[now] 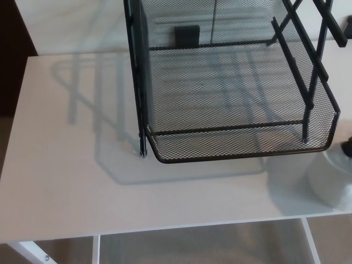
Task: The robot walks towards a desk on which a file tray is kept in the middle and a toilet paper roll is kept on its right. The robot uses its right hand to hook on finger in the gap of the roll and grabs it, lifts it and places it on the tray.
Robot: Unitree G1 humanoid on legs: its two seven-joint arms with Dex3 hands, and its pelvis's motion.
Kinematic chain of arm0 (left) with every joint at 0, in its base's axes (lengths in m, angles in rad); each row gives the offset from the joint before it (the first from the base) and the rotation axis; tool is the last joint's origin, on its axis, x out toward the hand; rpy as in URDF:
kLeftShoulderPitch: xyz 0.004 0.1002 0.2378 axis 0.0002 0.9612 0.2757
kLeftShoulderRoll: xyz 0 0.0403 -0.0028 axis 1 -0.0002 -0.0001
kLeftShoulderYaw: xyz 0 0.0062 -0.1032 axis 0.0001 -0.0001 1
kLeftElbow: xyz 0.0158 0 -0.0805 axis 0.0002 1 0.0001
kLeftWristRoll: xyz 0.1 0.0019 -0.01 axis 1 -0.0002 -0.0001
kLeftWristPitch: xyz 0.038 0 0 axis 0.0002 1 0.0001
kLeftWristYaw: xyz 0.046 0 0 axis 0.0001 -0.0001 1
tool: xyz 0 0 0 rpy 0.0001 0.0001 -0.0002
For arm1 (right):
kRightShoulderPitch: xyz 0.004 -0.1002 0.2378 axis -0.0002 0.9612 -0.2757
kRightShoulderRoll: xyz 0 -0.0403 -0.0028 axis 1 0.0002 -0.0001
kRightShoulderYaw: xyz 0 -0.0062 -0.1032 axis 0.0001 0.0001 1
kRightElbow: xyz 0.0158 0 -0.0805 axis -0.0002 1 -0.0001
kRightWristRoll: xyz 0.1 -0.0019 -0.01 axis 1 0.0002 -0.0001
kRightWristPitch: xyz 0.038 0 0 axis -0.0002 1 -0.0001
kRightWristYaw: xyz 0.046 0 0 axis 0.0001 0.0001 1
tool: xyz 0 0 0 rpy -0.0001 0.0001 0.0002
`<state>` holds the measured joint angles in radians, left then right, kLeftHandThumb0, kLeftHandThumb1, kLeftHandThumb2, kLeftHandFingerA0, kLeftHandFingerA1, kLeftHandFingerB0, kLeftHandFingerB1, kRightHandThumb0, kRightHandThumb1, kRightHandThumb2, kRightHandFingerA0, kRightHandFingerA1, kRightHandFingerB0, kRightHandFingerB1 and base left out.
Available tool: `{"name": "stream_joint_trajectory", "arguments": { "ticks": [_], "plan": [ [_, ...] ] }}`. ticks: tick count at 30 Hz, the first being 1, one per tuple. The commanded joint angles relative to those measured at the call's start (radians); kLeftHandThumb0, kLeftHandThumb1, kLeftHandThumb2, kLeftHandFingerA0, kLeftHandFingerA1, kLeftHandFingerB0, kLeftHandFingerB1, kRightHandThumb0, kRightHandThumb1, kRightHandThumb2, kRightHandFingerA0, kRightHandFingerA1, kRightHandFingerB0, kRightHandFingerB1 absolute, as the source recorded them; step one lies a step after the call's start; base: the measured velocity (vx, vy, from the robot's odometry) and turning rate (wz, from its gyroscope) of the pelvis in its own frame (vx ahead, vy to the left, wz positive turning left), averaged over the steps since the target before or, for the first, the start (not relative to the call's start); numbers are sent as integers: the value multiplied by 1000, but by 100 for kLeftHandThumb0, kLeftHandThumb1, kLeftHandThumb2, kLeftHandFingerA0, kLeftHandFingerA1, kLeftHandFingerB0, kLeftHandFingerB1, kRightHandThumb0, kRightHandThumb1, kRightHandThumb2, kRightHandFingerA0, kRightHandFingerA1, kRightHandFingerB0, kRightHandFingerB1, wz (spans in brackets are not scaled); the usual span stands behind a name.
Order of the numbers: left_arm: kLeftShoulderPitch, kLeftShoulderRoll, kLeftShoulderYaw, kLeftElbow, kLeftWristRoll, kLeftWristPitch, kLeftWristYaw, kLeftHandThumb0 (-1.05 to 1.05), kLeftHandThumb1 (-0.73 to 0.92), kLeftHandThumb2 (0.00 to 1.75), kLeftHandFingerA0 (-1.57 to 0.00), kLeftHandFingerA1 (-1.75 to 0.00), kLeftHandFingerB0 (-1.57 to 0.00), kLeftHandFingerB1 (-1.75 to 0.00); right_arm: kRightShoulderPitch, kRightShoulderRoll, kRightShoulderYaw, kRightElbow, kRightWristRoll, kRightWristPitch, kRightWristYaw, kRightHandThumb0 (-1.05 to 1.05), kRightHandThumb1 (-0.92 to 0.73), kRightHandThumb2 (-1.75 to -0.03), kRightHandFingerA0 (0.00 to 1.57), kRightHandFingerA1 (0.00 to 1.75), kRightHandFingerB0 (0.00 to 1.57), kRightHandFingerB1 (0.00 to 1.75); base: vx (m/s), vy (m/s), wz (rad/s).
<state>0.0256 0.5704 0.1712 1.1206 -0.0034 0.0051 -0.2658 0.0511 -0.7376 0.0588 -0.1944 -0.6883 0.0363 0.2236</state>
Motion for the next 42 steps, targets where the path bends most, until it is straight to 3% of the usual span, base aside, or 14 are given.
{"name": "stream_joint_trajectory", "arguments": {
  "ticks": [1,5,10,15,16,19,20,22,27,33,35,40,41,42],
  "plan": [
    [7,13,-15,-10,19,-33,9,-61,92,69,-24,-53,-25,-44,-22,69,56,97,-125,-102,-289,-8,-56,-57,95,138,98,62,0,0,0],
    [7,10,-7,2,11,-51,5,-61,92,70,-26,-56,-25,-46,-30,73,57,127,-136,-134,-357,-4,-58,-64,101,120,100,70,0,0,0],
    [19,7,16,-26,-18,-28,-18,-59,92,67,-21,-54,-24,-45,-23,51,31,160,-120,-171,-395,-5,-58,-63,96,130,102,72,0,0,0],
    [17,15,14,-31,-10,-10,3,-60,92,67,-28,-55,-27,-45,-2,31,-9,170,-100,-174,-407,1,-58,-65,99,122,101,72,0,0,0],
    [14,17,6,-15,0,-26,5,-61,92,68,-28,-53,-26,-44,25,12,-50,159,-73,-180,-398,-2,-56,-58,100,116,100,69,0,0,0],
    [14,18,14,-14,-9,-28,-10,-60,92,69,-27,-54,-26,-45,35,-4,-75,163,-61,-204,-397,-1,-59,-61,98,119,99,73,0,0,0],
    [13,13,34,-13,-31,-19,-19,-58,92,68,-20,-53,-24,-44,56,-12,-118,146,-29,-198,-373,-2,-62,-64,98,116,99,75,0,0,0],
    [12,14,24,-16,-13,-22,-5,-61,92,69,-22,-54,-25,-44,64,-22,-155,149,-17,-215,-372,-3,-62,-62,101,110,100,72,0,0,0],
    [22,19,21,-19,-9,-36,-12,-61,92,69,-22,-54,-23,-45,97,-59,-281,150,55,-260,-338,-8,-63,-68,99,121,100,77,0,0,0],
    [18,22,23,-10,-11,-39,-19,-60,92,69,-22,-53,-24,-44,121,-112,-418,133,108,-259,-270,-6,-64,-61,100,112,99,66,0,0,0],
    [21,22,24,-25,-14,-24,-21,-61,92,69,-23,-53,-24,-44,107,-138,-471,118,140,-234,-227,-10,-68,-60,100,103,99,61,0,0,0],
    [27,24,11,-30,-1,-31,-13,-61,92,70,-25,-52,-25,-44,31,-144,-488,90,150,-228,-218,-9,-62,-62,104,108,102,64,0,0,0],
    [29,18,15,-27,-7,-37,-16,-61,92,69,-23,-52,-24,-44,-5,-148,-485,28,146,-173,-177,-13,-64,-60,99,117,100,63,0,0,0],
    [28,14,11,-15,-3,-48,-11,-62,92,70,-25,-54,-24,-45,-29,-154,-479,15,148,-167,-166,-12,-63,-59,100,114,101,64,0,0,0]
  ]
}}
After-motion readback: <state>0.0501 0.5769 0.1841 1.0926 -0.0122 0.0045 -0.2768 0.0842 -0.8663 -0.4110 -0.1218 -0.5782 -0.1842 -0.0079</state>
